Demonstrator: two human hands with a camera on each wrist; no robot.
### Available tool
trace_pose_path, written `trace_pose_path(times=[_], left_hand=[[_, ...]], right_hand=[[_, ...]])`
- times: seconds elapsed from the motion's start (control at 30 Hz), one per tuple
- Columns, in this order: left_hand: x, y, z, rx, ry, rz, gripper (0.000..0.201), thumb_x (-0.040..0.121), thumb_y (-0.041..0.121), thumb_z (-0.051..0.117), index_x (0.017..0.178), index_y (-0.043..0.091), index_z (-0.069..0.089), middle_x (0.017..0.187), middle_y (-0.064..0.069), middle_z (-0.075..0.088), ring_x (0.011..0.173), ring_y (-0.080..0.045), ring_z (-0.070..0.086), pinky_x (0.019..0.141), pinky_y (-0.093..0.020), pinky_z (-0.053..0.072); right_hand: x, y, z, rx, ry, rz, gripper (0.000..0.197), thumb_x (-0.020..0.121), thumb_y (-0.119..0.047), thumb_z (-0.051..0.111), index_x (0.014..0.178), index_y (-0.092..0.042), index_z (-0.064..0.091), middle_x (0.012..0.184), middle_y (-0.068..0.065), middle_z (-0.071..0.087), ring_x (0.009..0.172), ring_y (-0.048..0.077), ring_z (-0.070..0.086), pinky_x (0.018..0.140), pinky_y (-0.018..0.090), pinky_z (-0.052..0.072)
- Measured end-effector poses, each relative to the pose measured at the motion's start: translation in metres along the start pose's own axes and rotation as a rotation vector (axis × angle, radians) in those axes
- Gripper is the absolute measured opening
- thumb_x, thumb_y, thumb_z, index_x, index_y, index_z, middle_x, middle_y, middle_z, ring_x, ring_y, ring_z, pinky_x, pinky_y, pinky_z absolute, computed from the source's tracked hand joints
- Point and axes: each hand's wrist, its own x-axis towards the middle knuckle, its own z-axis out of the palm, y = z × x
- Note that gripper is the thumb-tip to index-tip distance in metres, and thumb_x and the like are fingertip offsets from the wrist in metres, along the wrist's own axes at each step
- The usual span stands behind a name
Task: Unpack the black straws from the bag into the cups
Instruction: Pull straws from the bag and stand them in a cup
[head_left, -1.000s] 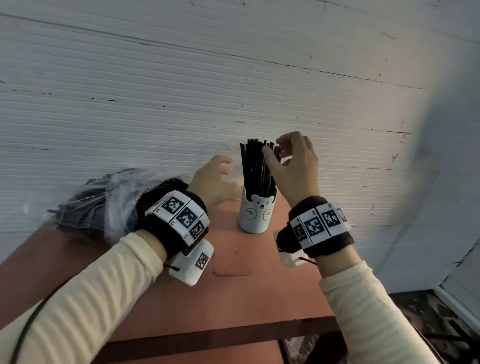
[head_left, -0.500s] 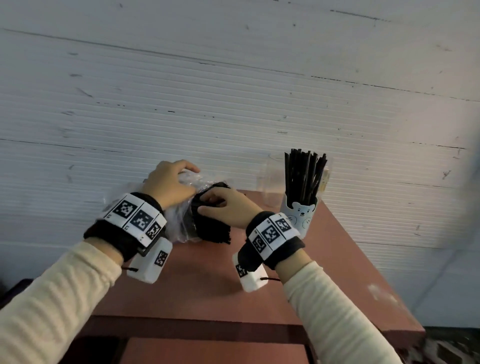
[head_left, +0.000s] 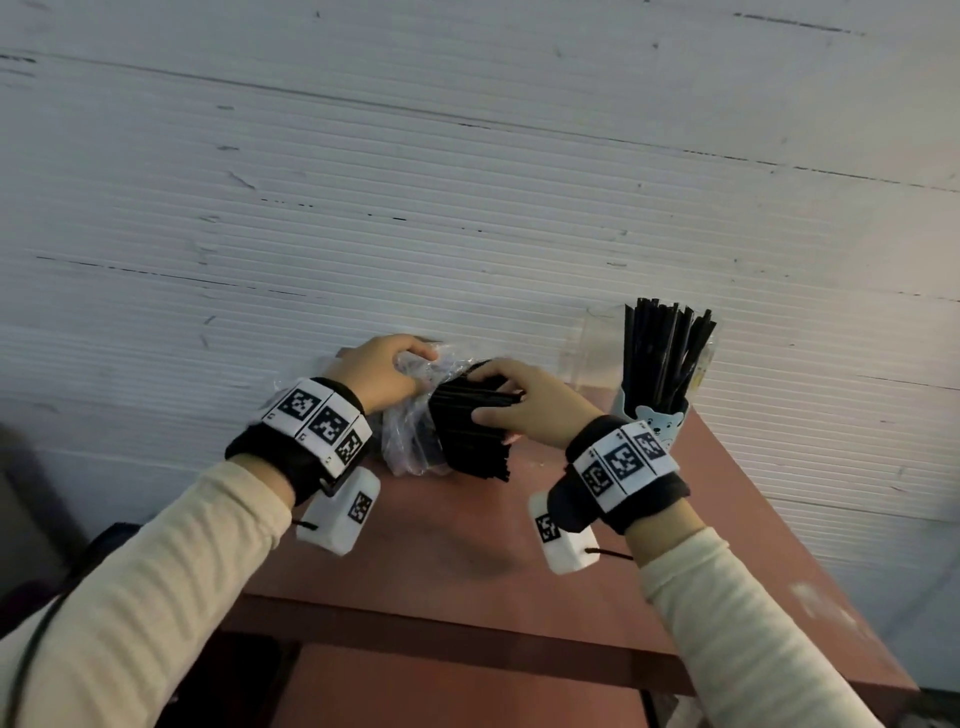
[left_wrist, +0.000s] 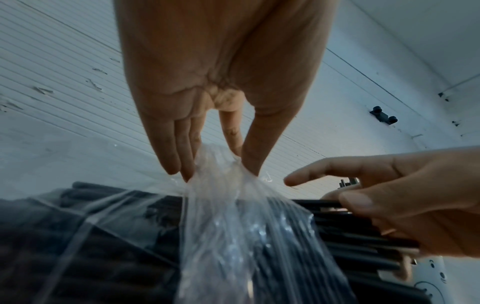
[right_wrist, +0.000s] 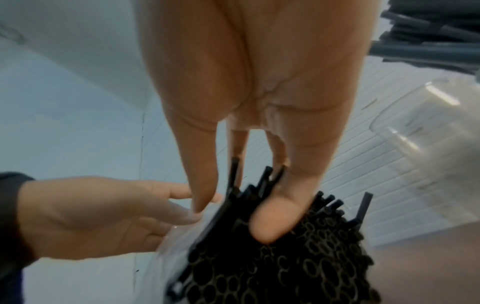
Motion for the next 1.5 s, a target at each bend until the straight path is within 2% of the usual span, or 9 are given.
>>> trace_pose_path(times=[0.17,0.33,0.47,0.6,0.73,0.9,1.13,1.3,1.5], left_hand=[[-0.001,0.004,0.004,0.009,0.003,-0.020,0.030,0.081,0.022,0.073,0.107,0.035,0.065,0.114,-0.003,0.067,0.103,-0.023,0.064,0.089,-0.035,0.051],[-0.001,0.004,0.006,-0.009,0.011,-0.027,0.029,0.082,0.023,0.073,0.108,0.033,0.065,0.116,-0.006,0.067,0.100,-0.022,0.062,0.086,-0.034,0.049],[0.000,0.003,0.007,-0.022,0.001,-0.018,0.029,0.082,0.021,0.072,0.107,0.033,0.064,0.115,-0.006,0.068,0.093,-0.021,0.060,0.074,-0.029,0.049],[-0.001,0.005,0.009,-0.007,-0.010,-0.032,0.028,0.080,0.022,0.074,0.102,0.035,0.064,0.116,0.000,0.067,0.105,-0.024,0.064,0.091,-0.037,0.052],[-0.001,0.007,0.008,-0.017,-0.008,-0.024,0.028,0.081,0.019,0.073,0.106,0.030,0.065,0.119,0.003,0.064,0.105,-0.020,0.061,0.089,-0.030,0.047],[-0.003,0.008,0.006,-0.022,0.004,-0.007,0.030,0.083,0.020,0.072,0.111,0.028,0.065,0.115,0.007,0.058,0.098,-0.017,0.058,0.080,-0.024,0.039],[-0.003,0.009,0.002,-0.015,0.026,-0.015,0.031,0.081,0.027,0.075,0.108,0.037,0.063,0.121,0.002,0.063,0.099,-0.016,0.059,0.092,-0.032,0.046],[-0.005,0.012,0.003,-0.004,0.038,0.014,0.035,0.082,0.022,0.073,0.114,0.031,0.062,0.120,-0.001,0.062,0.092,-0.017,0.057,0.083,-0.032,0.047],[-0.009,0.027,0.010,0.054,0.181,0.168,0.045,0.082,0.017,0.071,0.124,0.023,0.057,0.132,-0.005,0.051,0.116,-0.019,0.053,0.091,-0.021,0.036]], right_hand=[[0.001,-0.002,0.020,0.052,-0.045,0.056,0.048,0.085,-0.018,0.072,0.129,-0.025,0.056,0.123,0.004,0.054,0.093,0.023,0.064,0.061,0.030,0.061],[0.001,0.009,0.015,0.166,0.073,0.049,0.028,0.084,-0.013,0.073,0.111,-0.019,0.067,0.110,0.010,0.065,0.075,0.019,0.070,0.063,0.022,0.058],[-0.003,0.019,0.006,0.436,0.104,0.048,0.028,0.085,-0.003,0.070,0.112,-0.008,0.065,0.112,0.019,0.063,0.087,0.022,0.067,0.069,0.027,0.060],[-0.001,0.018,0.017,0.598,0.113,0.097,0.031,0.091,-0.005,0.063,0.122,-0.002,0.060,0.122,0.018,0.057,0.104,0.025,0.062,0.072,0.025,0.060],[0.008,0.017,0.023,0.506,0.238,0.110,0.020,0.092,-0.005,0.061,0.111,-0.002,0.067,0.120,0.016,0.060,0.105,0.027,0.063,0.068,0.026,0.060],[0.014,0.025,0.019,0.313,0.355,0.067,0.017,0.092,-0.013,0.062,0.105,-0.016,0.072,0.111,0.009,0.067,0.079,0.014,0.071,0.074,0.033,0.061],[0.008,0.025,0.006,0.202,0.415,-0.049,0.017,0.093,-0.009,0.059,0.104,-0.014,0.072,0.105,0.005,0.070,0.091,0.016,0.068,0.075,0.020,0.056],[0.004,0.027,-0.003,0.194,0.438,-0.044,0.016,0.093,-0.009,0.059,0.099,-0.015,0.073,0.098,0.002,0.071,0.092,0.021,0.068,0.083,0.035,0.058],[-0.014,0.028,-0.023,0.179,0.413,-0.087,0.017,0.095,-0.007,0.057,0.103,-0.011,0.071,0.100,0.005,0.070,0.074,0.009,0.068,0.071,0.018,0.056]])
